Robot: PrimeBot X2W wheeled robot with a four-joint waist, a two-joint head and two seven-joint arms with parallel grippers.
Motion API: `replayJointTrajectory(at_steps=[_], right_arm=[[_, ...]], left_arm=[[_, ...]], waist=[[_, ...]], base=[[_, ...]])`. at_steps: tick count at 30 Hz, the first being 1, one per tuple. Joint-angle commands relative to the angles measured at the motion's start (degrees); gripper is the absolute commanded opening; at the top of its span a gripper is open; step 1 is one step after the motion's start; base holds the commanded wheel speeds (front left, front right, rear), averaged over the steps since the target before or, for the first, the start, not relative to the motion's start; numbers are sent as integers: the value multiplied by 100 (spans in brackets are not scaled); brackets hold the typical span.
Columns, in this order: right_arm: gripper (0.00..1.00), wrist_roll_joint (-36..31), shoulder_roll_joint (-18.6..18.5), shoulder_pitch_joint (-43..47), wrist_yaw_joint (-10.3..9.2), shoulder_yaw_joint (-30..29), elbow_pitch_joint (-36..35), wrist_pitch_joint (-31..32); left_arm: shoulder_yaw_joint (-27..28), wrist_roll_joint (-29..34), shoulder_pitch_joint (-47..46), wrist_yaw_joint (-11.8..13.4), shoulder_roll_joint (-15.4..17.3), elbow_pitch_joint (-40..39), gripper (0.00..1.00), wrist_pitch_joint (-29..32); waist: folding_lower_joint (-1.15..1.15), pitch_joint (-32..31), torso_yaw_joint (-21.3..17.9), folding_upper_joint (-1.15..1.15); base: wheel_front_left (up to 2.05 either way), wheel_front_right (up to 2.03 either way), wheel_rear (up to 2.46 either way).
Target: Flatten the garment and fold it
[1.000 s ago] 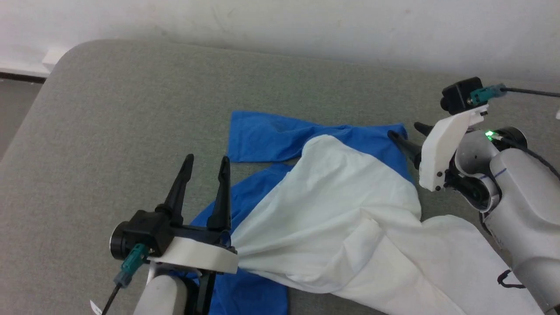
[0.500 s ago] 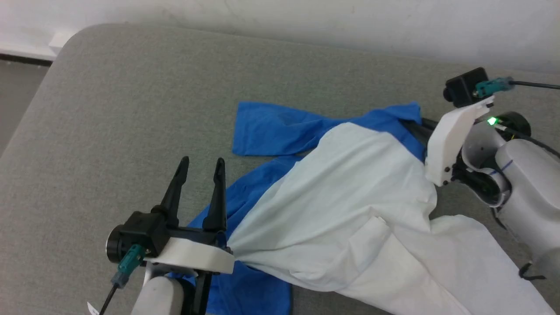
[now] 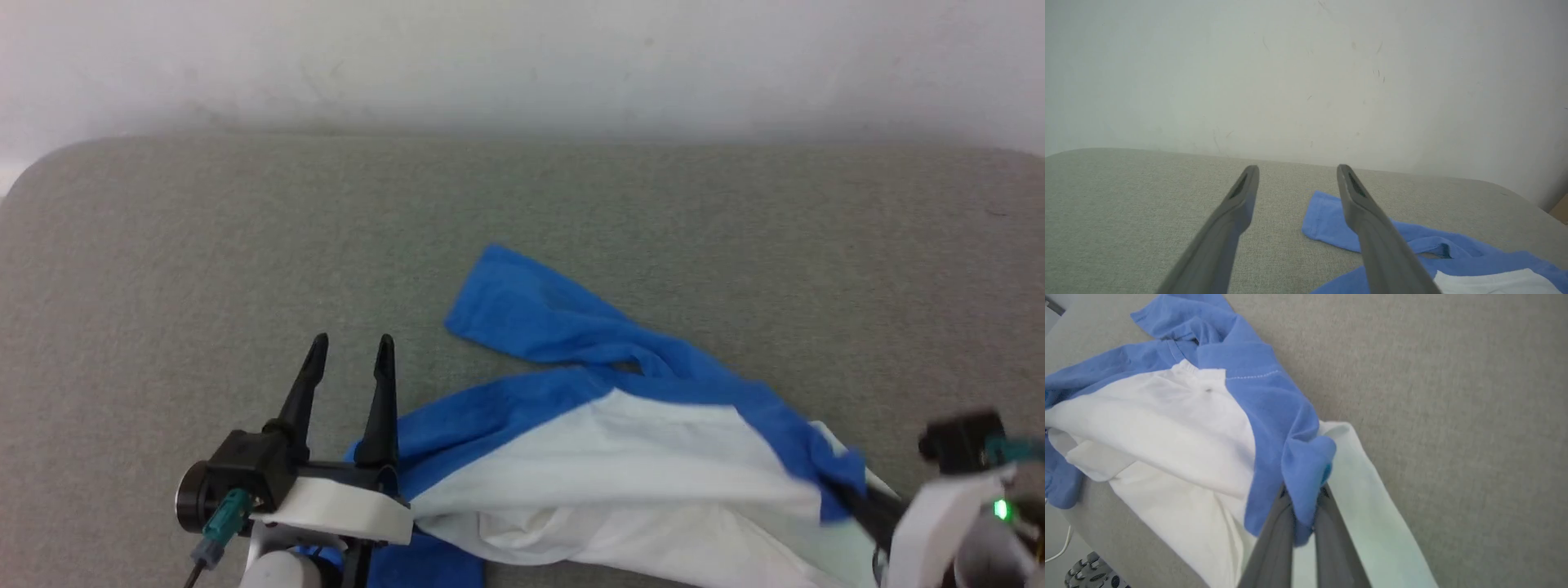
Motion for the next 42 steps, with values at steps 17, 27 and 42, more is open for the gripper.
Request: replayJointTrajectory(at_steps=[17,27,42], right_arm=[[100,-1881,1773,1028,-3,-2197,-2176,389],[100,-1027,1099,-1460,-3,-1,250,1326],[0,194,944,-3237,-3,2220,2488,2319]], left_arm=[[127,43,115,-66,-8,117,100,-26],[-173,-80,-204,-14,-8,121,100,-26],[-448,-218,-415,141,-8,119,100,-26]], waist=[[1,-92,-149,0],[1,258,348,0],[1,571,565,0]], base=[[0,0,0],[0,0,0],[0,0,0]])
